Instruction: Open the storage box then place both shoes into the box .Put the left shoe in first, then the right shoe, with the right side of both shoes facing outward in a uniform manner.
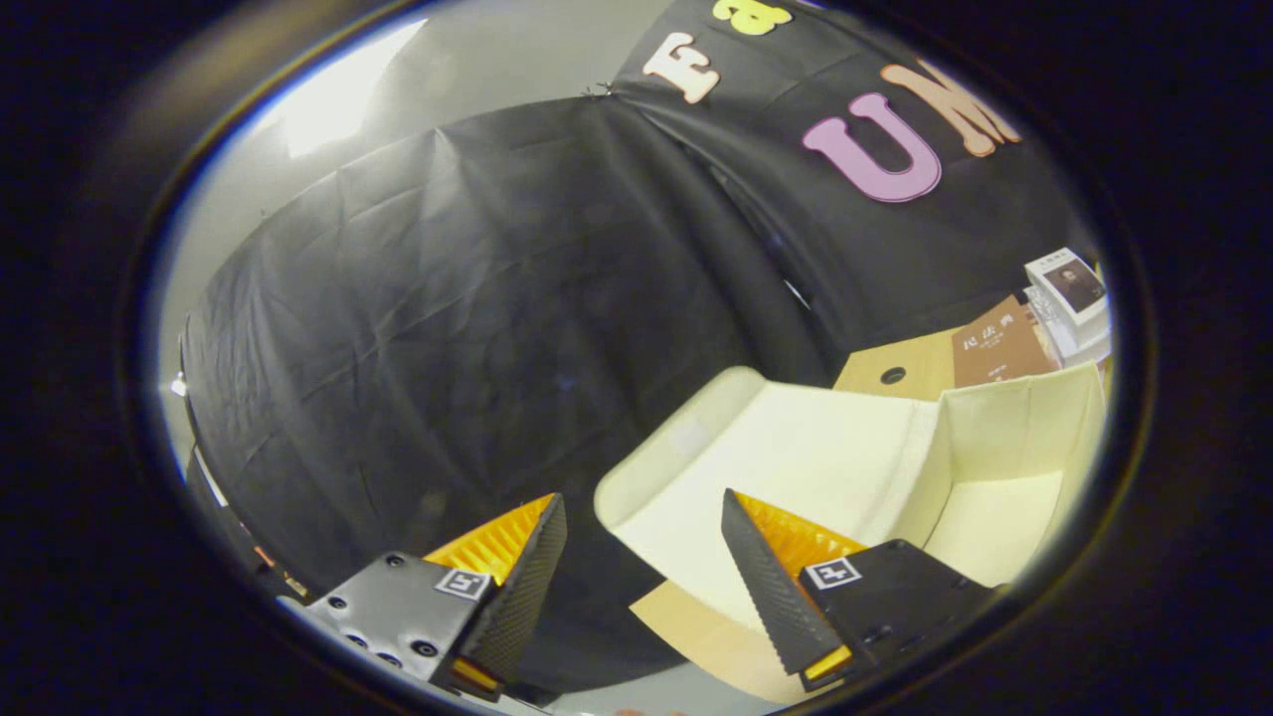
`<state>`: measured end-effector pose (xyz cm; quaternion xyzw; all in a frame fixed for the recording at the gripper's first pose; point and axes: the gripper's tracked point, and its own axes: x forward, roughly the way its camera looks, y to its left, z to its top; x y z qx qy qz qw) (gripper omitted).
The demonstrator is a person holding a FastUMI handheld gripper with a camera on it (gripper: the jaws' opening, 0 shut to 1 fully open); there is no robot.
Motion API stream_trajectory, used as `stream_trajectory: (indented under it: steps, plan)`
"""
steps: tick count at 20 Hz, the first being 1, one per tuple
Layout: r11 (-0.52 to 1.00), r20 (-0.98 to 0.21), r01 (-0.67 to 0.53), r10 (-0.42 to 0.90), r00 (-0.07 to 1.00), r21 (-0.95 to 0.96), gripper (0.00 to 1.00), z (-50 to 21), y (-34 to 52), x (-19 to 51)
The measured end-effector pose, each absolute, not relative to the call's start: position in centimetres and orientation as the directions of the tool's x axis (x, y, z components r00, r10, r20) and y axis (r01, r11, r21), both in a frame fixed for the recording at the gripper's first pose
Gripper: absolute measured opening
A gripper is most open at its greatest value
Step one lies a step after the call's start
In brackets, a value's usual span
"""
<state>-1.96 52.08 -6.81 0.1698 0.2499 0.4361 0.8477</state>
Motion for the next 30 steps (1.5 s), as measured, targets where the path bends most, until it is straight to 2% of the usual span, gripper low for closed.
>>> stream_trajectory:
  steps: [7,12,18,22,26,30]
  plan:
    - [0.636,-0.282,-0.641,0.769,0.574,0.431,0.98,-6.3,46.2,-1.3]
    - [0.715,-0.285,-0.588,0.694,0.661,0.379,0.98,-5.6,38.3,-0.5]
    - [0.86,-0.267,-0.422,0.495,0.827,0.287,0.99,-5.7,24.7,1.1]
    - [0.967,-0.329,-0.216,0.249,0.911,0.133,0.99,-9.1,14.4,1.3]
    - [0.996,-0.382,-0.082,0.067,0.922,-0.023,0.98,-13.6,8.1,1.1]
    - [0.997,-0.498,-0.073,0.046,0.866,-0.034,0.98,-19.2,7.6,1.1]
